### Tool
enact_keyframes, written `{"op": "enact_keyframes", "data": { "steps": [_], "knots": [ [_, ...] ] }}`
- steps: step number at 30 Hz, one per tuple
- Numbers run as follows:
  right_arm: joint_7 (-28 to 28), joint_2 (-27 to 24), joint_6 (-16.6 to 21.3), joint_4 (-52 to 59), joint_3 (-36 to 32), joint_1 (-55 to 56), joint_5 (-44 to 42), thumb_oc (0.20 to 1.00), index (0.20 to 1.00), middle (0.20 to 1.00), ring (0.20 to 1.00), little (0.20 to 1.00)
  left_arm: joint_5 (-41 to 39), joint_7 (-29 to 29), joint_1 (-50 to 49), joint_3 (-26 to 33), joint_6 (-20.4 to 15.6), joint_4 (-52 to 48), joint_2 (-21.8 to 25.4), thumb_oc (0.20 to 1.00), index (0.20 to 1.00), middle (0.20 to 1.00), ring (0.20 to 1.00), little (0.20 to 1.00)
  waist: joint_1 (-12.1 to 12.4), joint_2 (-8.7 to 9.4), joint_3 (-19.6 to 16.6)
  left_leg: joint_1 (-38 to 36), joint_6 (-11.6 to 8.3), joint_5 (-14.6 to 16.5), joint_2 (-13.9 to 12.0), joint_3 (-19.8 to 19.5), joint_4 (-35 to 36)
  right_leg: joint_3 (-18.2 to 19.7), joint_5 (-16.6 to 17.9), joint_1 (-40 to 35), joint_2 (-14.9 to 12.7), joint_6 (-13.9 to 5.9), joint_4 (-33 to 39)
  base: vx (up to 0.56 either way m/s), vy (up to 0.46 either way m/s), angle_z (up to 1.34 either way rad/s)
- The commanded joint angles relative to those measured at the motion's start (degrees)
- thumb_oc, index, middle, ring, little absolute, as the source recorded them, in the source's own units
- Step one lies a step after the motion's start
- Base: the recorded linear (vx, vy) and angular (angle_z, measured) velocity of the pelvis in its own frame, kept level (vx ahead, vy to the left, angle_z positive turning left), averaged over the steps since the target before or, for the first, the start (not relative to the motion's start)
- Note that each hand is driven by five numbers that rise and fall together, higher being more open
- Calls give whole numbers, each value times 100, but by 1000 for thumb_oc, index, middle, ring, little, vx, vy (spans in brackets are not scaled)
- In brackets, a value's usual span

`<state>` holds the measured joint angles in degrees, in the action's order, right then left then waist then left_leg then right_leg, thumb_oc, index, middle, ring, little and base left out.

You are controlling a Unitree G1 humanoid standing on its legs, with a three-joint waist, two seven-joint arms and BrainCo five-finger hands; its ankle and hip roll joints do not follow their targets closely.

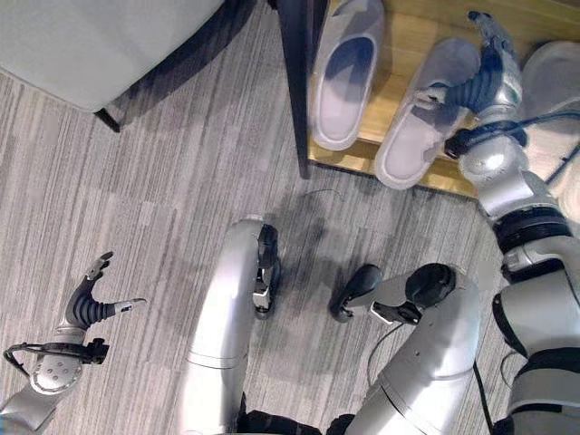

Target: Arrange the slippers neatly on the shoe rack.

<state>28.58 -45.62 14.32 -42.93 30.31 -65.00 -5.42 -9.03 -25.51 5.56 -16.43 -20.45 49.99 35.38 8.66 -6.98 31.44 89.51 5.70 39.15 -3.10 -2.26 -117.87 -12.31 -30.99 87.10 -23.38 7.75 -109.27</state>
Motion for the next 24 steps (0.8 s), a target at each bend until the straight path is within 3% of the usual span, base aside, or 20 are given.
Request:
{"op": "enact_keyframes", "data": {
  "steps": [1, 10, 24],
  "knots": [
    [538, -651, 313, -220, -339, 154, -292, 1000, 1000, 1000, 1000, 1000, -526, 18, -1361, -234, -187, -1288, 247, 1000, 1000, 1000, 1000, 1000, 318, -2, -165, 44, 186, -84, 208, -366, 262, 546, -75, 286, 72, -222, 211, -42, 28, -13],
    [657, -105, 243, 1380, -981, 1560, 259, 1000, 1000, 1000, 1000, 1000, -715, 48, -1373, -173, -100, -994, -30, 1000, 1000, 1000, 1000, 1000, 110, 1, -165, 44, 114, -54, 155, -399, 124, 511, -86, 286, 176, -226, 163, -34, 35, -6],
    [579, 539, 375, 1977, -1325, 2378, 91, 1000, 1000, 1000, 1000, 1000, -808, -31, -1362, -27, -89, -831, -198, 1000, 1000, 1000, 1000, 1000, -54, -14, -165, 44, 68, -21, 148, -433, -94, 566, -136, 286, 250, -218, 11, -23, 14, -4]
  ]
}}
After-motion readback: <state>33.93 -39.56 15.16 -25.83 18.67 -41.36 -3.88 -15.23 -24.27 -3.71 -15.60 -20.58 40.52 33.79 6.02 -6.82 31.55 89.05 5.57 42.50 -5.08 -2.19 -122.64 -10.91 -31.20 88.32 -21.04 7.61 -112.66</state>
